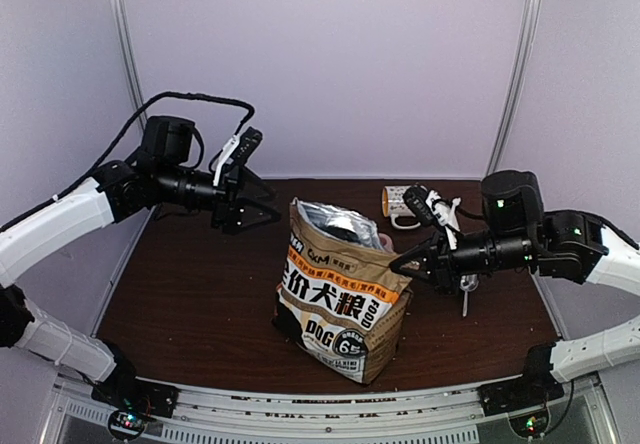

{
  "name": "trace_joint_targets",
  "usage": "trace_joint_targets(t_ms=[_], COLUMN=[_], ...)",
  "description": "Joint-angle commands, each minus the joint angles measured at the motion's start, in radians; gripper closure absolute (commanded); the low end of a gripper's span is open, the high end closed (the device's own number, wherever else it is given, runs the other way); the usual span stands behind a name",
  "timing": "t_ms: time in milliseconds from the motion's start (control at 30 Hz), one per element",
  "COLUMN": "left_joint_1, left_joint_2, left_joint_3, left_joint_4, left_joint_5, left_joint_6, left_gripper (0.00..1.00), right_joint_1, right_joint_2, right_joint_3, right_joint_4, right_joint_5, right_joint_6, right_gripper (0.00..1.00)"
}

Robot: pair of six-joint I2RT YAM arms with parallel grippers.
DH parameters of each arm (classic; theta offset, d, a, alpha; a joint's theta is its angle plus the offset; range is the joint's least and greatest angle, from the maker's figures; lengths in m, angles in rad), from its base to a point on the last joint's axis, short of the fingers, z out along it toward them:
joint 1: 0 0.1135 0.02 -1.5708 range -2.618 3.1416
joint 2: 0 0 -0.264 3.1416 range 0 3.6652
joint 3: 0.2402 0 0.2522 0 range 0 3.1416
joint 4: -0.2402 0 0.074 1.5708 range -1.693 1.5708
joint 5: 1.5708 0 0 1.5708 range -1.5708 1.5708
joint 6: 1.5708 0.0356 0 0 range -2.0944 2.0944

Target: Serve the pet food

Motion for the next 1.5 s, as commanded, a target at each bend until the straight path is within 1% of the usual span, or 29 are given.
trace_joint_targets(t_ms=[0,33,100,167,300,367,433,600,733,867,967,1100,1167,1333,1467], left_joint_1=[-0.007,-0.007,-0.008,-0.007,-0.008,-0.014,-0.025,-0.039,-0.046,-0.046,-0.044,-0.045,-0.044,-0.045,-0.045], left_joint_2=[0.093,0.110,0.135,0.152,0.201,0.217,0.224,0.263,0.247,0.156,0.055,-0.066,-0.109,-0.167,-0.227], left_joint_3=[0.087,0.098,0.112,0.119,0.123,0.122,0.126,0.144,0.127,0.080,0.051,0.044,0.042,0.013,-0.088], left_joint_4=[-0.011,-0.013,-0.017,-0.017,-0.031,-0.031,-0.029,-0.029,0.002,0.058,0.044,-0.076,-0.132,-0.225,-0.150], left_joint_5=[0.089,0.108,0.126,0.132,0.185,0.217,0.215,0.275,0.306,0.284,0.218,0.108,0.079,0.027,-0.052], left_joint_6=[0.040,0.044,0.053,0.057,0.061,0.060,0.062,0.048,0.013,-0.033,-0.025,0.037,0.064,0.105,0.086], left_gripper=[0.39,0.44,0.51,0.54,0.55,0.60,0.64,0.79,0.99,1.00,1.00,1.00,1.00,1.00,1.00], right_joint_1=[-0.032,-0.035,-0.039,-0.043,-0.047,-0.048,-0.047,-0.048,-0.050,-0.050,-0.050,-0.053,-0.055,-0.069,-0.087], right_joint_2=[-0.037,-0.039,-0.041,-0.042,-0.044,-0.044,-0.044,-0.051,-0.050,-0.052,-0.053,-0.060,-0.064,-0.063,-0.063], right_joint_3=[-0.023,-0.024,-0.025,-0.023,-0.017,-0.017,-0.019,-0.020,-0.003,0.036,0.077,0.123,0.134,0.112,0.069], right_joint_4=[0.147,0.152,0.156,0.156,0.158,0.155,0.154,0.151,0.122,0.065,0.000,-0.083,-0.111,-0.112,-0.077], right_joint_5=[-0.119,-0.127,-0.131,-0.132,-0.138,-0.139,-0.138,-0.117,-0.086,-0.051,-0.015,0.031,0.048,0.114,0.155], right_joint_6=[-0.001,0.002,0.004,0.004,0.004,0.003,0.001,0.003,0.000,-0.013,-0.032,-0.059,-0.069,-0.071,-0.053], right_gripper=[1.00,1.00,1.00,1.00,1.00,1.00,1.00,1.00,1.00,1.00,1.00,1.00,1.00,1.00,1.00])
